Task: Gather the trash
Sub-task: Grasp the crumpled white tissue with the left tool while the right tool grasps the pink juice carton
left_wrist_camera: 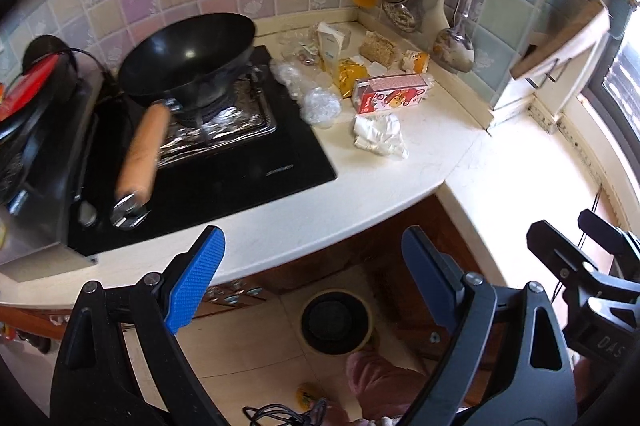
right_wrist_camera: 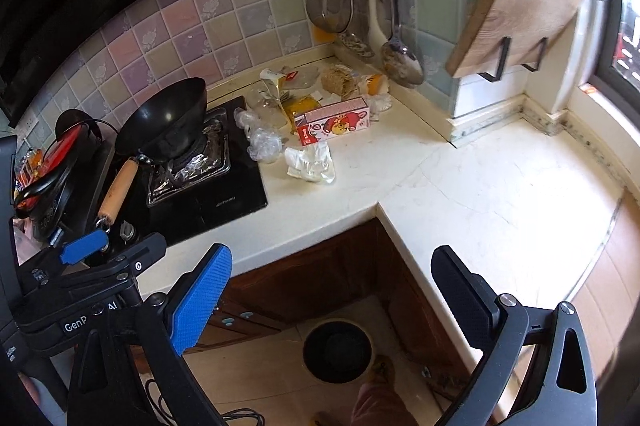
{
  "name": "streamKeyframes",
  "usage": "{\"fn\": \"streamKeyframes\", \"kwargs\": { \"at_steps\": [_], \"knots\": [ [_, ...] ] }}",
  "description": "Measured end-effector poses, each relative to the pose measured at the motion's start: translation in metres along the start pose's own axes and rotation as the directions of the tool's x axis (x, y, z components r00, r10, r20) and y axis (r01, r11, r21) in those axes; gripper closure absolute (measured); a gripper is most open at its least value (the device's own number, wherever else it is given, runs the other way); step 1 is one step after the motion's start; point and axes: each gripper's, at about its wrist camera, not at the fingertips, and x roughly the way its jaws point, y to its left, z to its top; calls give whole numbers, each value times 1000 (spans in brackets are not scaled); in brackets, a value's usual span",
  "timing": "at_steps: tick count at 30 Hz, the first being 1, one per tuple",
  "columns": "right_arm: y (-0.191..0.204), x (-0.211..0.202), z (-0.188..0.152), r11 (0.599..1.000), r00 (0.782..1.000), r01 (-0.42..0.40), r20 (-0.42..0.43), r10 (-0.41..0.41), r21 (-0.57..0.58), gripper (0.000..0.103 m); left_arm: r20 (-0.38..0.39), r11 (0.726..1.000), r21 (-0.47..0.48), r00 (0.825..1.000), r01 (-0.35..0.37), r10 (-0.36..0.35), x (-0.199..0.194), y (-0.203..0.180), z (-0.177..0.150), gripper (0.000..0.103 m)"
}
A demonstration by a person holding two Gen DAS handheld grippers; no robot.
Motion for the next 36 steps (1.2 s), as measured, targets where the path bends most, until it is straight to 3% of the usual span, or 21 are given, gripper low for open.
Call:
{"fn": "streamKeyframes", "kwargs": {
  "at_steps": [7, 12, 18, 25, 27, 28, 29, 30, 32, 33, 36],
  "knots": [
    [-45, 111, 103, 994, 1000, -31, 0, 31, -106, 3, -87, 995, -61, 993, 80, -85, 94, -35, 72, 14],
    [-64, 208, 167, 965, 1000, -13, -18, 8, -262, 3, -184, 982, -171, 977, 75, -107, 181, -40, 109, 14],
    [-86, 294, 198, 946, 997, -22, -71, -1, -323, 11, -260, 974, -221, 960, 48, -106, 246, -41, 121, 14],
    [-88, 330, 201, 938, 996, -46, -86, 17, -344, 11, -363, 985, -174, 930, -10, -55, 304, -62, 117, 14],
    [-86, 335, 203, 931, 997, -47, -75, 22, -363, 11, -376, 983, -186, 923, 11, -81, 312, -64, 112, 14],
    [-84, 335, 203, 926, 997, -49, -71, 24, -374, 11, -379, 980, -197, 920, 20, -95, 316, -65, 110, 16],
    [-82, 338, 204, 921, 997, -50, -68, 26, -386, 11, -378, 980, -199, 921, 18, -94, 319, -65, 108, 31],
    [-78, 337, 203, 916, 998, -48, -66, 23, -397, 11, -380, 980, -198, 920, 23, -99, 321, -66, 107, 36],
    [-71, 341, 205, 906, 997, -51, -67, 25, -420, 11, -355, 981, -188, 927, 56, -121, 320, -67, 107, 73],
    [-68, 344, 206, 900, 997, -58, -69, 31, -432, 11, -353, 977, -199, 924, 80, -148, 320, -66, 106, 74],
    [-54, 347, 207, 875, 997, -75, -65, 50, -478, 11, -316, 985, -168, 944, 37, -89, 312, -60, 105, 83]
  ]
}}
